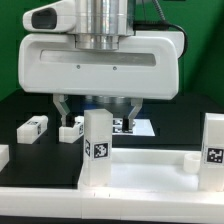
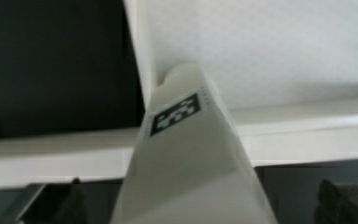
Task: Assemble desk
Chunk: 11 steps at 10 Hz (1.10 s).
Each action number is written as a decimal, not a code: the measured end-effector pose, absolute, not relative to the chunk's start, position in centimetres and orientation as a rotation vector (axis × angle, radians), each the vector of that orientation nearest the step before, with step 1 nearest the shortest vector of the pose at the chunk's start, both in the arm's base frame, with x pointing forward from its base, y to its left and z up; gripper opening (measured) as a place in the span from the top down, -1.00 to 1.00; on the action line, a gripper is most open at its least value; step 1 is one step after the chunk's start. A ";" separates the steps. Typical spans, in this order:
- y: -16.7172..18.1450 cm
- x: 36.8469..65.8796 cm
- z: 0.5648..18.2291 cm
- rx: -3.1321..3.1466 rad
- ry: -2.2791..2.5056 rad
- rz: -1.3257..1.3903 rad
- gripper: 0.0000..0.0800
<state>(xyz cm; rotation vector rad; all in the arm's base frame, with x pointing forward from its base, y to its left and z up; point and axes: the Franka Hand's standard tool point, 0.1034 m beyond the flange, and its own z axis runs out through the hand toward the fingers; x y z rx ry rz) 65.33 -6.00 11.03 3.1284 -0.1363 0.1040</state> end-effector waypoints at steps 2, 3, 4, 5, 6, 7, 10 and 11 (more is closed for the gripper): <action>-5.6 65.4 11.0 3.126 0.120 0.106 -0.62; -5.7 65.4 11.0 3.116 0.244 0.105 -0.62; -5.7 65.4 11.0 3.106 0.325 0.108 -0.62; -5.8 65.4 11.0 3.092 0.417 0.107 -0.62; -5.9 65.4 11.0 3.088 0.447 0.107 -0.31; -5.9 65.4 11.0 3.090 0.430 0.107 -0.31; -5.9 65.4 11.0 3.094 0.405 0.107 0.27; -5.9 65.4 11.0 3.099 0.373 0.108 0.27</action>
Offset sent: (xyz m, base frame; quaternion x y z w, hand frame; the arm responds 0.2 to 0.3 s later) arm -0.0072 0.0015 0.0009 -0.0008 0.0031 -0.1898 0.9818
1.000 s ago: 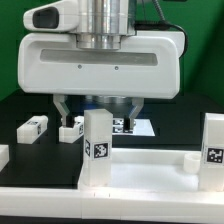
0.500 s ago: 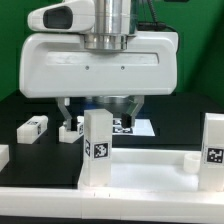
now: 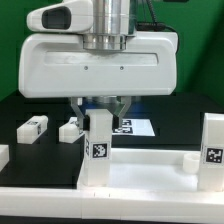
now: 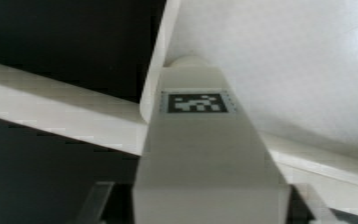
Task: Assemble desk
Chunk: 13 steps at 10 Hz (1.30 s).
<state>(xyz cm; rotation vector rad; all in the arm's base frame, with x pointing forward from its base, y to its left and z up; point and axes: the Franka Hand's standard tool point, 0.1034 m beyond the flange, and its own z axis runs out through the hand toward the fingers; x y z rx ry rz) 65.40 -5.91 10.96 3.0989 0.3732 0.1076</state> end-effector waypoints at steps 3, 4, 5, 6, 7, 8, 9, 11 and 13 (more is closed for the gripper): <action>-6.0 65.4 11.0 3.130 0.103 0.111 0.27; -6.3 65.4 10.9 3.144 -0.060 0.112 0.27; -6.4 65.3 10.9 3.143 -0.212 0.113 0.27; -6.5 65.3 10.9 3.131 -0.394 0.112 0.27; -6.5 65.3 10.9 3.115 -0.509 0.109 0.27; -6.5 65.2 10.9 3.101 -0.591 0.104 0.27; -6.7 65.0 10.9 3.080 -0.701 0.090 0.25; -7.0 64.8 10.9 3.028 -0.891 0.078 0.21; -7.1 64.8 10.9 3.006 -0.959 0.077 0.20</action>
Offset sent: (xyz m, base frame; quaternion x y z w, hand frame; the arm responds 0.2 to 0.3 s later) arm 0.0005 -0.0074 -0.0014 0.0338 -0.0118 0.2375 0.9707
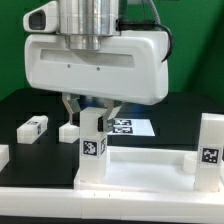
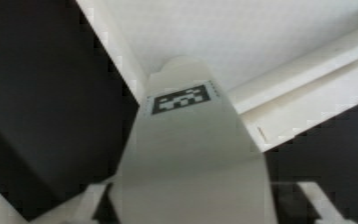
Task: Assemble desk
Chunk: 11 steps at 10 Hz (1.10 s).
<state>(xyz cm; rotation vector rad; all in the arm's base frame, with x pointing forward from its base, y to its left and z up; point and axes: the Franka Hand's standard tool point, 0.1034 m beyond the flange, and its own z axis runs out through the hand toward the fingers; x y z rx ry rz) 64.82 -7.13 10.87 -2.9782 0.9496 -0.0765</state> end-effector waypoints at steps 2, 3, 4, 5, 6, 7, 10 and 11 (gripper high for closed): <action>-6.8 64.8 11.5 -2.962 0.979 -0.071 -0.27; -6.3 64.3 12.4 -2.919 1.070 -0.055 -0.55; -5.7 63.7 13.3 -2.884 1.137 -0.044 -0.55; -5.1 63.3 14.0 -2.866 1.164 -0.031 -0.60; -4.3 63.1 14.9 -2.845 1.190 -0.038 -0.62; -3.9 62.9 15.0 -2.843 1.188 -0.040 -0.62; -4.0 62.9 14.9 -2.844 1.190 -0.036 -0.62; -4.0 62.9 14.8 -2.841 1.198 -0.036 -0.62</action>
Offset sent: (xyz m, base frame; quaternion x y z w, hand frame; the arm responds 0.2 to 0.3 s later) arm -0.0423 0.0097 0.0313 -0.0324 -0.0392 0.1638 0.9852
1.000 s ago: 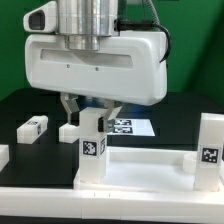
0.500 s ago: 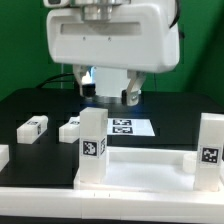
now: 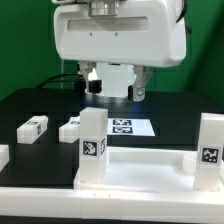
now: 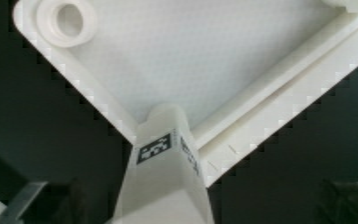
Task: Assemble desk
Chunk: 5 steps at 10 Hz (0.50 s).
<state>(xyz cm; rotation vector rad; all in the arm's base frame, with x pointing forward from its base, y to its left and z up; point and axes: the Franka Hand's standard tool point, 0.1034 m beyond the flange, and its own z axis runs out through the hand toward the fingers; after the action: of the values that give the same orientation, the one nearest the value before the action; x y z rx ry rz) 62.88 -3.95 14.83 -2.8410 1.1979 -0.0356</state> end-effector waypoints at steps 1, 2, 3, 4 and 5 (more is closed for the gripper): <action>-4.0 62.9 14.8 -2.806 1.258 -0.034 -0.62; -4.0 62.7 14.7 -2.709 1.418 -0.022 -0.62; -3.8 62.3 14.6 -2.611 1.591 -0.004 -0.62; -3.3 62.0 14.2 -2.500 1.746 0.015 -0.62; -2.8 61.6 13.5 -2.358 1.901 0.024 -0.62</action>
Offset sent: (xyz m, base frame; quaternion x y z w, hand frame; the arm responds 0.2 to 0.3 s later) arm -0.0259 0.0006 -0.0058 -0.0393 0.0027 0.2636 0.9638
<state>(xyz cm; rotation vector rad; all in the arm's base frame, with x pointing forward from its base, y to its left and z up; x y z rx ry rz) 61.65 -2.85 13.53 -2.3578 1.9005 0.0241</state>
